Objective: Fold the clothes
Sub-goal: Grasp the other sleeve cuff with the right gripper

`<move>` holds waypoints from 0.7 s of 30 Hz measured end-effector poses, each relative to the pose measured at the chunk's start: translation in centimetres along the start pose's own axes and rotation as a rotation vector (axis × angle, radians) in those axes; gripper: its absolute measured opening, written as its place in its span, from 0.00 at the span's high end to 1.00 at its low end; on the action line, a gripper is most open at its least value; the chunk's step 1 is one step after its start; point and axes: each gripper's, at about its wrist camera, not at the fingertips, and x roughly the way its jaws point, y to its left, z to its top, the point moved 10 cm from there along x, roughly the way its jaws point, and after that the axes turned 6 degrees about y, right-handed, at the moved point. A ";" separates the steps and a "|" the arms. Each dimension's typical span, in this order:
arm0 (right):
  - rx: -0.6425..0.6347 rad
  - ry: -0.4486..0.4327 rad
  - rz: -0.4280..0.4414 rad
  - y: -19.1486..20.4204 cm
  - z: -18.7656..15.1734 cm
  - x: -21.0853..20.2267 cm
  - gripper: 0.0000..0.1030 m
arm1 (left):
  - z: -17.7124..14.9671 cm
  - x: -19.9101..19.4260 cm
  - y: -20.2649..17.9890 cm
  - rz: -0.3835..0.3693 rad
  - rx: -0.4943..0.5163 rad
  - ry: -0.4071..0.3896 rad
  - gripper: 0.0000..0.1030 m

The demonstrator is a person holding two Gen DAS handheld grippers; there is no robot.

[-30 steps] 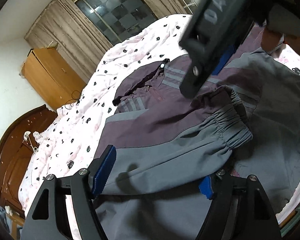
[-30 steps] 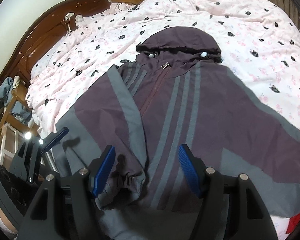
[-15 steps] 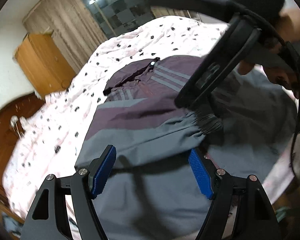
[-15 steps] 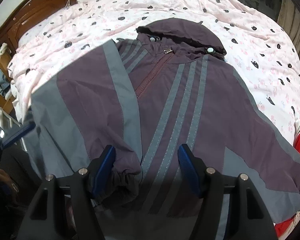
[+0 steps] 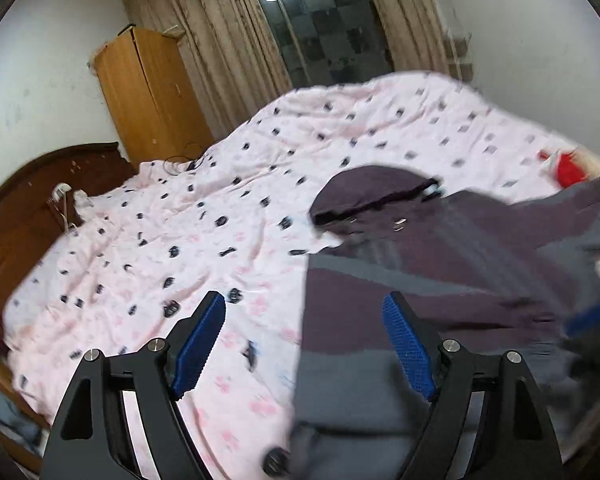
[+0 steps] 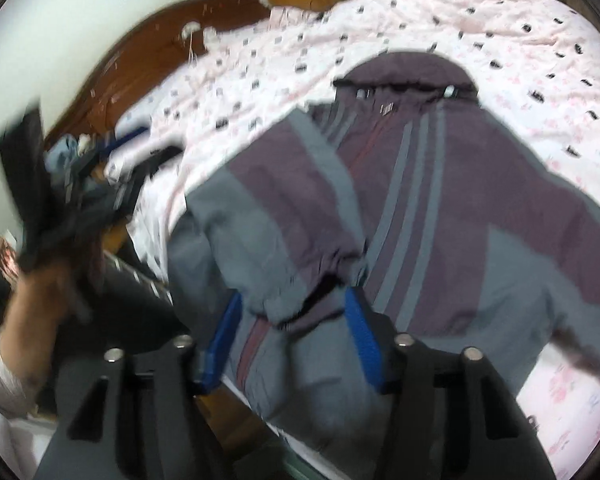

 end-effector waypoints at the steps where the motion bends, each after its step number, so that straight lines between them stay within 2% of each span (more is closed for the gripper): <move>1: 0.007 0.010 0.005 0.1 -0.2 0.5 0.64 | -0.1 1.0 0.2 0.004 0.002 0.012 0.25; 2: 0.014 0.021 0.009 0.2 -0.4 1.0 0.64 | 0.0 2.5 0.3 0.003 -0.003 0.037 0.25; 7: 0.042 0.009 0.017 -0.2 0.1 1.6 0.65 | -2.1 3.2 0.0 -0.058 -0.081 0.070 0.25; 10: 0.059 -0.010 0.022 -0.5 0.7 1.3 0.67 | -3.1 3.9 -0.3 -0.061 -0.091 0.114 0.25; 13: 0.079 -0.014 0.022 -0.9 1.0 1.2 0.67 | -3.5 4.2 -0.6 -0.102 -0.113 0.129 0.25; 16: 0.100 -0.004 0.026 -1.6 1.3 1.9 0.74 | -3.9 4.4 -1.2 -0.155 -0.127 0.145 0.25; 18: 0.112 -0.004 0.039 -1.7 1.6 2.1 0.84 | -4.1 4.5 -1.7 -0.191 -0.140 0.159 0.25; 21: 0.127 -0.014 0.070 -1.5 2.0 2.1 0.91 | -4.5 4.9 -2.3 -0.222 -0.153 0.185 0.25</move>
